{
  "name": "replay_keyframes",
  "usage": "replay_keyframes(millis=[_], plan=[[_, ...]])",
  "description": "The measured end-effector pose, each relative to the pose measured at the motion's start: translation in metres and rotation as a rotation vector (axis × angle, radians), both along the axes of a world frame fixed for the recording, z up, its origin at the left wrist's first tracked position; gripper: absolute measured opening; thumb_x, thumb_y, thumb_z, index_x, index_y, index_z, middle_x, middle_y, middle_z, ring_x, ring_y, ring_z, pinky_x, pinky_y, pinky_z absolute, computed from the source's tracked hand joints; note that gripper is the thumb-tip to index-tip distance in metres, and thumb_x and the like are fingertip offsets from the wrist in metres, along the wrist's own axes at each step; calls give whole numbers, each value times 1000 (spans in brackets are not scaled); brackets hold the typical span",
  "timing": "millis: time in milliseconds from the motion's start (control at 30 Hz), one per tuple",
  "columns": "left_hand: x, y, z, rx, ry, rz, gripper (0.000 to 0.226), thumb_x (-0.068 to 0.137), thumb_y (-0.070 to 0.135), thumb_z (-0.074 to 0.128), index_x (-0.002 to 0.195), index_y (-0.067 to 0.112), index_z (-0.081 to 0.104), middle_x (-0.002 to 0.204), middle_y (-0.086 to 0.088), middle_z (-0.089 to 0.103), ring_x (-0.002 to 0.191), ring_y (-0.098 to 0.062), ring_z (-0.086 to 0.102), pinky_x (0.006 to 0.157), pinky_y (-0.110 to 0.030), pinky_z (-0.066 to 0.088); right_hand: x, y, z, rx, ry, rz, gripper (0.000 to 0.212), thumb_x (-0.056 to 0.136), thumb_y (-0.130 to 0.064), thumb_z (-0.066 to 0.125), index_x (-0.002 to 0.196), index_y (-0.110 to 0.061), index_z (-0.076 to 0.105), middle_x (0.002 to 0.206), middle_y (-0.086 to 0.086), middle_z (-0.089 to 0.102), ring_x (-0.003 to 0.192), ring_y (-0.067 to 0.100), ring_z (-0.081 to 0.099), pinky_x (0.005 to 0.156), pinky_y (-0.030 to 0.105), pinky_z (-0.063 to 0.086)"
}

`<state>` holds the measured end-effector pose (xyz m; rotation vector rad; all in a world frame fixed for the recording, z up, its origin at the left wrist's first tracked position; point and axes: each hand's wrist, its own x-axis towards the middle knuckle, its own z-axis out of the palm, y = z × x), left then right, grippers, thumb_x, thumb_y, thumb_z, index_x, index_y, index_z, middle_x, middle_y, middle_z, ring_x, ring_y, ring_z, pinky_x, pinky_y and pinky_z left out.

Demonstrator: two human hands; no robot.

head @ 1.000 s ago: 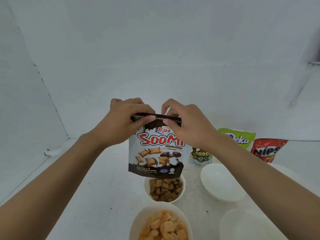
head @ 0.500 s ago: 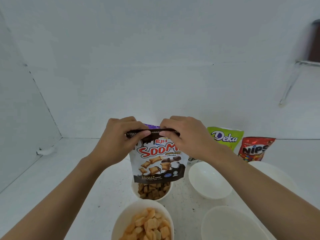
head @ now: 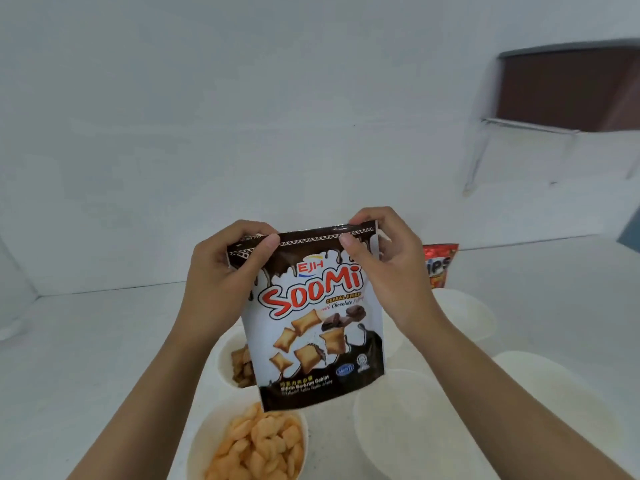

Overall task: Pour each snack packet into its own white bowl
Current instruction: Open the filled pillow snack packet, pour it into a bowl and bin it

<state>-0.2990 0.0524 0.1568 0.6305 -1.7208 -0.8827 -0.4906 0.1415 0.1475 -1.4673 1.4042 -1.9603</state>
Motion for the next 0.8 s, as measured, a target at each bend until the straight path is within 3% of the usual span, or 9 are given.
replay_keyframes(millis=[100,167,267,367,533,700,800], plan=[[-20,24,-3,60,70,-79,10,97,18,64,104,12,67,94,10,72,86,-5,74,55,-15,54,-3,28,-6,15,-59,-70,15,95,-14,67,98,-28,62,109,6,67,101,27,70,81,54,60],[-32,40,-7,87,74,-107,15,97,21,63,111,15,64,95,11,70,86,-5,74,53,-17,55,-9,50,-7,43,-124,-106,12,94,-10,67,99,-20,62,110,10,67,95,24,73,72,47,62],[-47,64,-11,103,35,-153,19,96,29,62,115,24,61,101,9,69,90,-6,74,55,-22,58,-21,84,-4,80,-159,-174,11,94,-9,67,101,-14,60,110,13,67,92,22,74,65,41,62],[-59,88,-11,93,9,-237,21,98,26,61,118,21,58,108,8,67,95,-10,74,59,-25,60,-35,116,-4,84,-177,-214,11,94,-9,67,101,-13,59,111,14,67,91,22,75,64,40,62],[-83,137,-21,71,-30,-339,14,98,16,59,112,11,60,104,10,70,99,-9,72,64,-17,57,-64,170,-17,74,-146,-232,10,96,-7,64,100,-12,58,103,-7,70,97,16,73,63,35,63],[-127,202,-37,62,-53,-329,12,97,14,60,108,12,62,100,14,71,96,-6,72,69,-19,58,-116,227,-38,52,-4,-275,13,96,-10,64,98,-21,59,107,0,67,105,25,69,76,48,62],[-165,251,-52,11,-53,-292,10,96,14,60,104,19,62,95,16,71,91,-2,70,71,-18,57,-159,269,-56,23,65,-256,14,95,-15,64,102,-28,60,108,-5,66,109,26,66,85,55,57]])
